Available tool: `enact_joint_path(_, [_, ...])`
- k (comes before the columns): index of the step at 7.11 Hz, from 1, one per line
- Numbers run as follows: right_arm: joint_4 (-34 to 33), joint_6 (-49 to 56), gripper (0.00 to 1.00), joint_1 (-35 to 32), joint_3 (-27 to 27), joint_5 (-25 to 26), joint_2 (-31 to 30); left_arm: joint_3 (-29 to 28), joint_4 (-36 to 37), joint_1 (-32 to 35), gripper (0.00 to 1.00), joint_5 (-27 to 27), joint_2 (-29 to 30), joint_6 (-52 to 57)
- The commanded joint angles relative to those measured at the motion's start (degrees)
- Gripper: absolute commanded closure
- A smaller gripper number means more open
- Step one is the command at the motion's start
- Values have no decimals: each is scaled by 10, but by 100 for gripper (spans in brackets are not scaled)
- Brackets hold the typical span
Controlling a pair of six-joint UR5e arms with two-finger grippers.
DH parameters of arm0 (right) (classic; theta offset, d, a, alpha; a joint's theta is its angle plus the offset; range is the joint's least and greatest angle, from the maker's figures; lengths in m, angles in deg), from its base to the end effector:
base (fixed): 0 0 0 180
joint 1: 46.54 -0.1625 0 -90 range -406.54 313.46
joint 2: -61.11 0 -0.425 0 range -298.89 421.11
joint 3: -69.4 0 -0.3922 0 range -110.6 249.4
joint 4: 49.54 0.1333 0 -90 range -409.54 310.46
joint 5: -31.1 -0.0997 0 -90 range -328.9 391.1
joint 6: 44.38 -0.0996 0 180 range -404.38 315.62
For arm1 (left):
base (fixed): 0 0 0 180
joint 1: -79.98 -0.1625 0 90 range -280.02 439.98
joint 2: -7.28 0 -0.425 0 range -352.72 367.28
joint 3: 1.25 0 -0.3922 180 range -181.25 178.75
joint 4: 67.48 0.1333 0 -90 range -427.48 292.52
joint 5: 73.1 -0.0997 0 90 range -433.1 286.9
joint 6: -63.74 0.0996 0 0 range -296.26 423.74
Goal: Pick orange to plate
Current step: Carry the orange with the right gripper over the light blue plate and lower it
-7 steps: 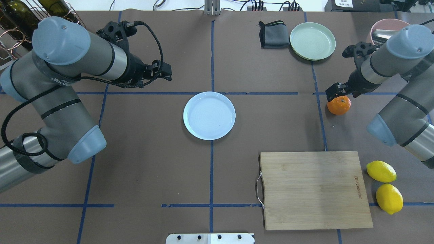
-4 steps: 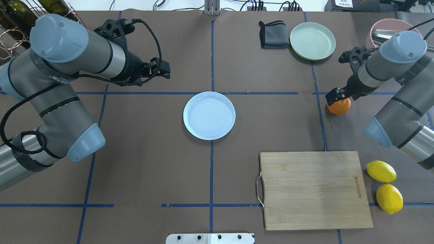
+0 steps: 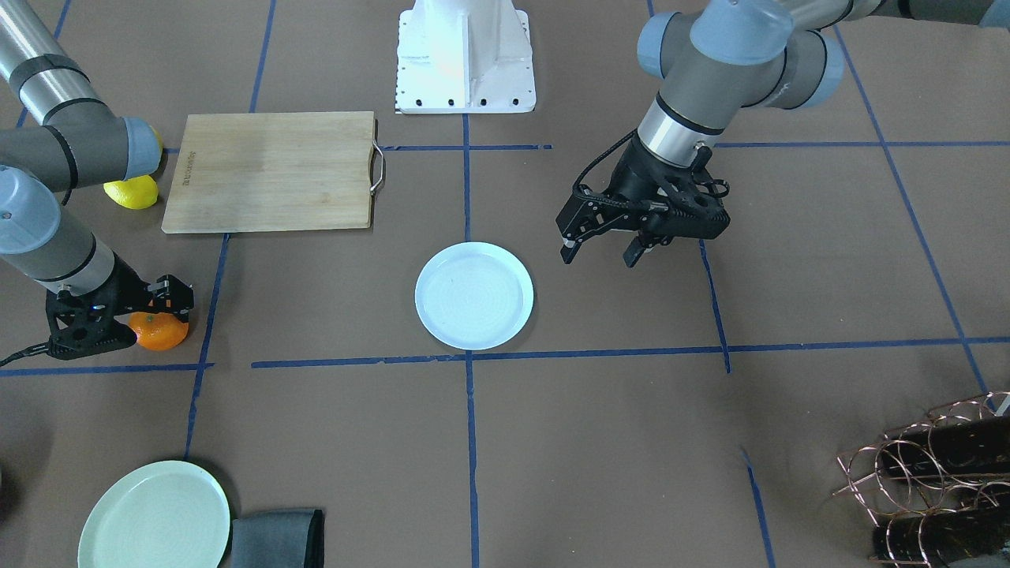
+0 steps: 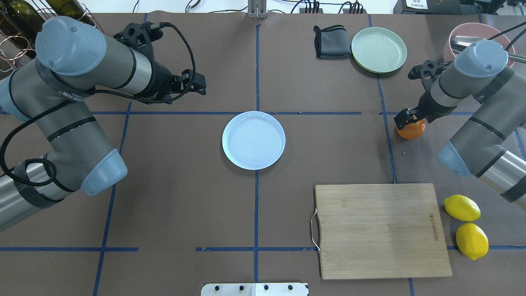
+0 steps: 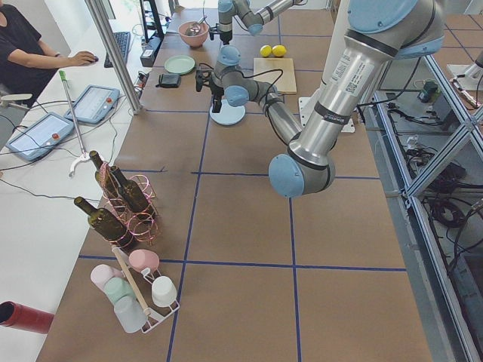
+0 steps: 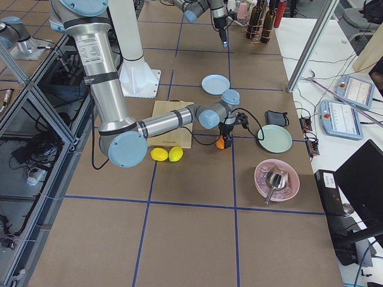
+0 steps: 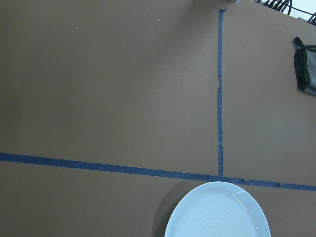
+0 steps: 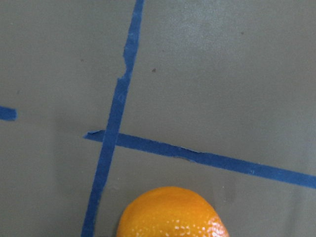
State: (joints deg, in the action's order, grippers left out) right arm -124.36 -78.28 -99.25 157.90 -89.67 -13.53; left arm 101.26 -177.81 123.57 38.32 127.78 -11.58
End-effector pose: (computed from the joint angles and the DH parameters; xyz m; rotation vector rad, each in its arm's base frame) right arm -0.3114 -0.5448 0.5048 0.0964 -0.7156 -0.1926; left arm 0.3895 -0.5046 0.2137 0.2394 1.1177 -0.2421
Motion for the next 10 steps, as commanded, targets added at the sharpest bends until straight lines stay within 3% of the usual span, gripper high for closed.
enact_joint_path(1, [-1,0,0,2,-6,0,1,1,-1,0,0,0,0,0])
enact_joint_path(2, [-1,1,18,2,-8,-1,2,1,-1,0,0,0,0,0])
enact_joint_path(3, [-1,2,61,2,-7,-3,10,1,-1,0,0,0,0,0])
enact_joint_path(4, [-1,1,96,1,-4,-4,16,1,0,2,0,1,0,0])
enact_joint_path(6, [-7,-6,100,-21,14,-19,31,1,5,22,0,3,0,3])
enact_joint_path(8, [-9,-43,100,-41,34,-61,51,5,13,51,0,13,-24,107])
enact_joint_path(10, [-8,-184,100,-15,44,-59,106,5,13,120,0,91,-73,259])
